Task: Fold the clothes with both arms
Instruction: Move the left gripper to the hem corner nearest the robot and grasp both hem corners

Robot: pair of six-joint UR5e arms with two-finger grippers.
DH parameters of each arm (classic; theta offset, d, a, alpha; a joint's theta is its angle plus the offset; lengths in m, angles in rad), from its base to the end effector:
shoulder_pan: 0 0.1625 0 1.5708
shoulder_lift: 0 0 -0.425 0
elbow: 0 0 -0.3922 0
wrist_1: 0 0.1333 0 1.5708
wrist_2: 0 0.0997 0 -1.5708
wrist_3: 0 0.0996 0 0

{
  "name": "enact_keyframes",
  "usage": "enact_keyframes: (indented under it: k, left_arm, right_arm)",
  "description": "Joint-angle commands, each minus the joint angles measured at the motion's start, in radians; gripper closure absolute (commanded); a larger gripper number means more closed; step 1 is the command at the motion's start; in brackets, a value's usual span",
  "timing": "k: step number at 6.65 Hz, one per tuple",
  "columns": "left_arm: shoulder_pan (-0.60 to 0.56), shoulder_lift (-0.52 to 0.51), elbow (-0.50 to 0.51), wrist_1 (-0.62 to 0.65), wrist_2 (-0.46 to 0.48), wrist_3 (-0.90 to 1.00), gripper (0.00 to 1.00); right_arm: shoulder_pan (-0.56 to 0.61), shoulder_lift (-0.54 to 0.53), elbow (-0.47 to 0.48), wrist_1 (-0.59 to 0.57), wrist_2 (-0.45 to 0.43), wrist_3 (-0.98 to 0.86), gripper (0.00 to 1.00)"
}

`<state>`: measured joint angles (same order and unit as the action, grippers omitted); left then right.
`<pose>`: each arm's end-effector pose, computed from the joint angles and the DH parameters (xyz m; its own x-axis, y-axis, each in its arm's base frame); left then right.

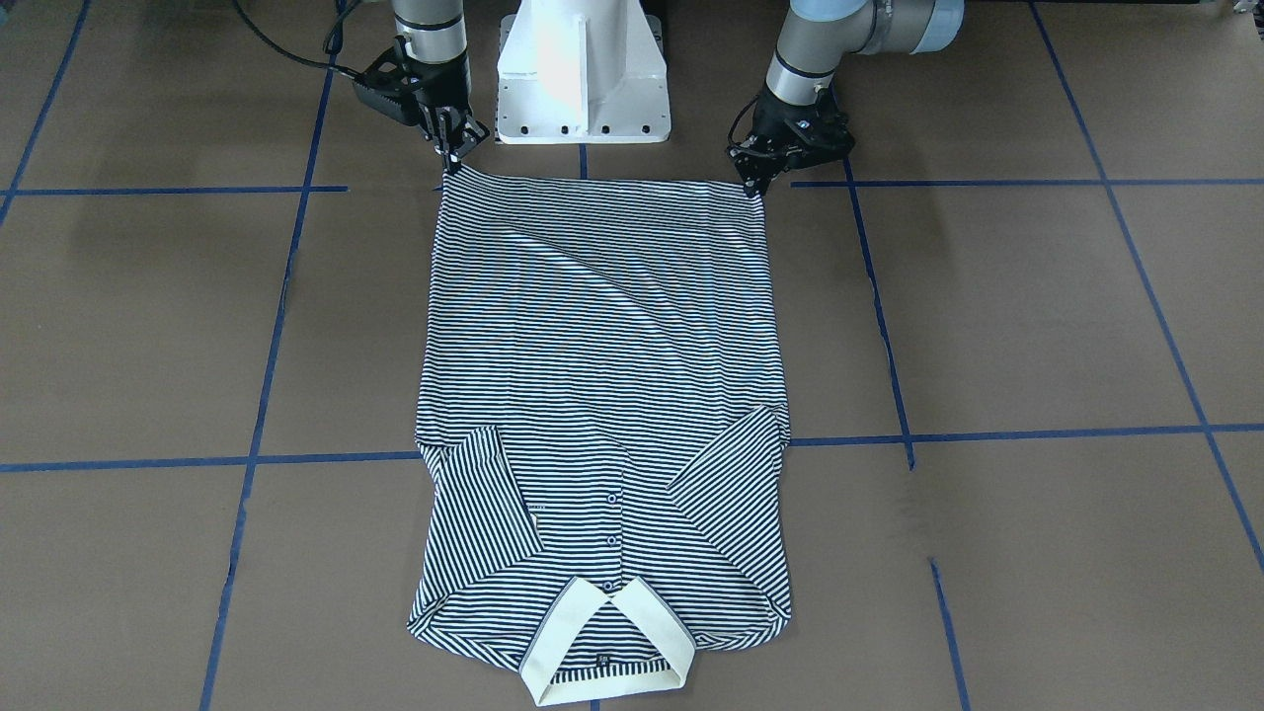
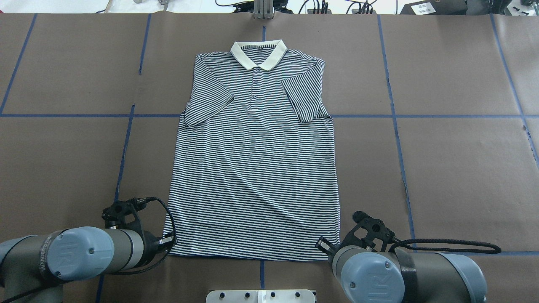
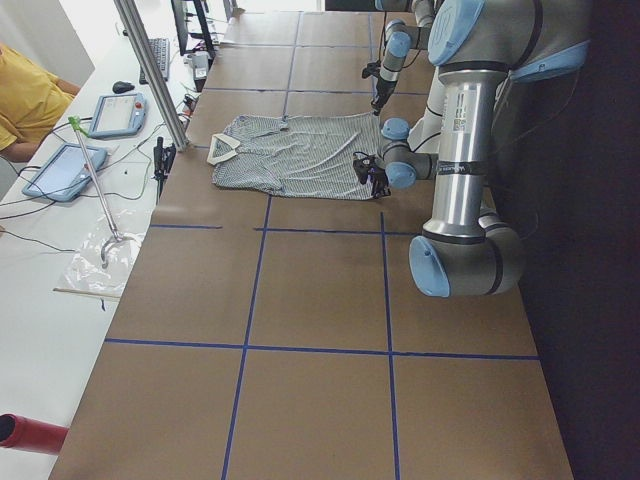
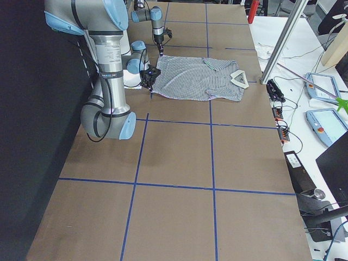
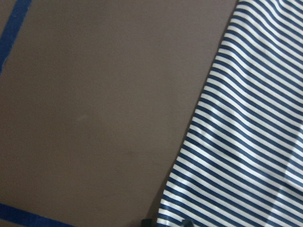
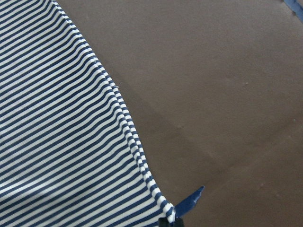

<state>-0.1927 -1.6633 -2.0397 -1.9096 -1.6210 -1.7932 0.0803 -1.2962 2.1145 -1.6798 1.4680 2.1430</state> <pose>0.4771 -0.2238 0.3606 0.5612 -0.3340 -0.7573 0.2835 0.9372 -0.2032 -0.5103 -0.1850 0.2955 0.5566 0.5852 0.5897 -0.5327 0.7961 -0.2872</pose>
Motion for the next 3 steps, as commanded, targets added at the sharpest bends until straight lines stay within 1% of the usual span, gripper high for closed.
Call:
enact_keyframes:
  k: [1,2,3]
  left_arm:
    - [0.002,-0.001,-0.057,0.035,-0.002,-0.005,1.00]
    - [0.048,-0.001,-0.124,0.096,-0.002,-0.077,1.00]
    - [0.127,-0.003,-0.189,0.131,0.000,-0.140,1.00]
  right_arm:
    - [0.004,-0.002,0.007,0.000,0.000,0.000,1.00]
    - [0.006,-0.011,0.034,0.000,0.002,0.000,1.00]
    - [-0.031,-0.029,0.094,-0.014,0.005,0.002,1.00]
